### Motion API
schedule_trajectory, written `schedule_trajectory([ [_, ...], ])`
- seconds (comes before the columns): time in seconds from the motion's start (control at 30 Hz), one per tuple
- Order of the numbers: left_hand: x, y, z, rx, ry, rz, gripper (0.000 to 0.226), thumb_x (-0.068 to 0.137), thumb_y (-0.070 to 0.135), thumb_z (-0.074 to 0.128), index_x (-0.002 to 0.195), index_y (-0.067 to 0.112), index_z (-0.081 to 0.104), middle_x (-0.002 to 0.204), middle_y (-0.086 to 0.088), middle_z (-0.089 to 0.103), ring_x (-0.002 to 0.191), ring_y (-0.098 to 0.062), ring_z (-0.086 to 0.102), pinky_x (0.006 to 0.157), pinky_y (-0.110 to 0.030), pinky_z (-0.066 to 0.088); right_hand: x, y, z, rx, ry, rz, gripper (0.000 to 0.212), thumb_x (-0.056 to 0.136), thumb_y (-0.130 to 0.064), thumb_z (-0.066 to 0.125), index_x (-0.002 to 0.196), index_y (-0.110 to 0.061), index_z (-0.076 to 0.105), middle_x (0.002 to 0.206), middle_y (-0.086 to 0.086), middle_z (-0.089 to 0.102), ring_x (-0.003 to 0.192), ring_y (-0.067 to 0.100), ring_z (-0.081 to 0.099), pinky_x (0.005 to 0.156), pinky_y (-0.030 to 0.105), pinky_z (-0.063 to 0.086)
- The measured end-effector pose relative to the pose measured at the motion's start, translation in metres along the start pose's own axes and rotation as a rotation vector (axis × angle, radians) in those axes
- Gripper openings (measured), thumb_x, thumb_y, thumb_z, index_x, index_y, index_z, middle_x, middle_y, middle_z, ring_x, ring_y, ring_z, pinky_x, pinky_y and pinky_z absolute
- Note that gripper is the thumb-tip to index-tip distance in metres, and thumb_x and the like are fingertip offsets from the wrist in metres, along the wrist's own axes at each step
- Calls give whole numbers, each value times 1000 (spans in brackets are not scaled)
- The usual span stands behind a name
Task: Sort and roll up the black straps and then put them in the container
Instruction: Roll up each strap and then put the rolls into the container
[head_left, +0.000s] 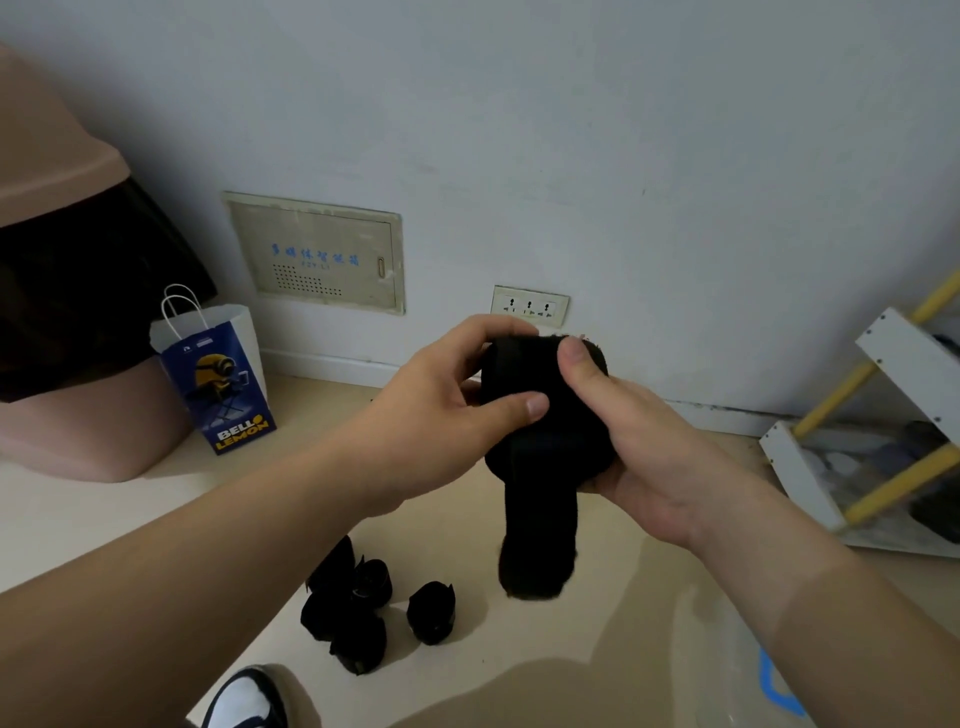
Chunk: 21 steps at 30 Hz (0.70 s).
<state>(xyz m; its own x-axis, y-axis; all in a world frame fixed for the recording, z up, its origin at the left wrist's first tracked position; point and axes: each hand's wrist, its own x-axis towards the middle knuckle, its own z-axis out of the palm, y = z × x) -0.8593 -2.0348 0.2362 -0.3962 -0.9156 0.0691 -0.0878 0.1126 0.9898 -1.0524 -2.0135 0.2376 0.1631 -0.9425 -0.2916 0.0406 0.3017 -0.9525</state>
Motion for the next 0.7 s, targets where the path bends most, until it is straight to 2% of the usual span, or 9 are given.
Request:
schedule_trajectory([
  [0.07,1,-1,-1,-27,33,-42,51,82,17,82,126,37,65,120,6,72,107,-23,75,96,-50,62,-1,1,0,30,1,-32,58,91,-60,60,131,-19,71,122,10,79,109,32,78,91,49,62],
  [0.13,1,-1,-1,-93,24,-135,55,75,24,79,127,34,64,120,4,74,107,-21,76,99,-51,60,0,3,0,44,4,-71,53,90,-51,64,132,-18,69,124,11,78,110,31,77,91,50,62],
  [0.23,0,2,0,-218,-76,-289,51,83,45,75,131,33,64,121,-1,77,111,-25,76,98,-49,59,2,7,0,77,15,-118,50,88,-39,70,132,-16,68,125,14,77,114,35,75,99,61,59],
  [0.3,-1,5,1,-200,-88,-330,51,90,63,68,131,33,64,118,-2,78,107,-26,77,95,-47,61,2,8,1,69,24,-133,48,87,-33,73,132,-17,67,125,13,77,115,34,75,101,61,57],
  [0.37,-1,5,1,-145,-33,-312,44,95,61,65,128,33,65,111,-1,80,100,-24,79,92,-46,63,1,9,2,45,22,-143,41,92,-25,73,132,-16,67,124,12,77,114,31,76,101,59,58],
  [0.47,0,4,2,-118,32,-253,28,98,43,68,124,31,65,108,-6,79,97,-24,79,92,-47,63,1,6,1,75,-14,-129,37,96,-8,69,133,-14,66,129,17,74,115,35,75,98,56,60],
  [0.53,1,4,-1,-109,31,-211,27,98,35,72,124,31,65,106,-8,77,96,-26,79,92,-49,64,-1,2,-1,134,-60,-112,44,92,-12,70,136,-12,65,134,19,71,118,39,73,99,56,60],
  [0.63,1,5,-5,-45,-15,-139,41,88,32,78,126,38,65,117,-10,73,102,-30,76,89,-50,64,-1,-3,-2,226,-140,-15,50,99,-43,63,137,-11,69,137,20,70,123,44,69,107,60,53],
  [0.7,-2,5,-6,16,-49,-96,51,80,33,80,127,45,65,123,-9,70,106,-31,74,88,-47,65,0,-3,-2,173,-111,55,54,100,-56,58,132,-15,74,133,16,73,121,40,71,110,58,51],
])
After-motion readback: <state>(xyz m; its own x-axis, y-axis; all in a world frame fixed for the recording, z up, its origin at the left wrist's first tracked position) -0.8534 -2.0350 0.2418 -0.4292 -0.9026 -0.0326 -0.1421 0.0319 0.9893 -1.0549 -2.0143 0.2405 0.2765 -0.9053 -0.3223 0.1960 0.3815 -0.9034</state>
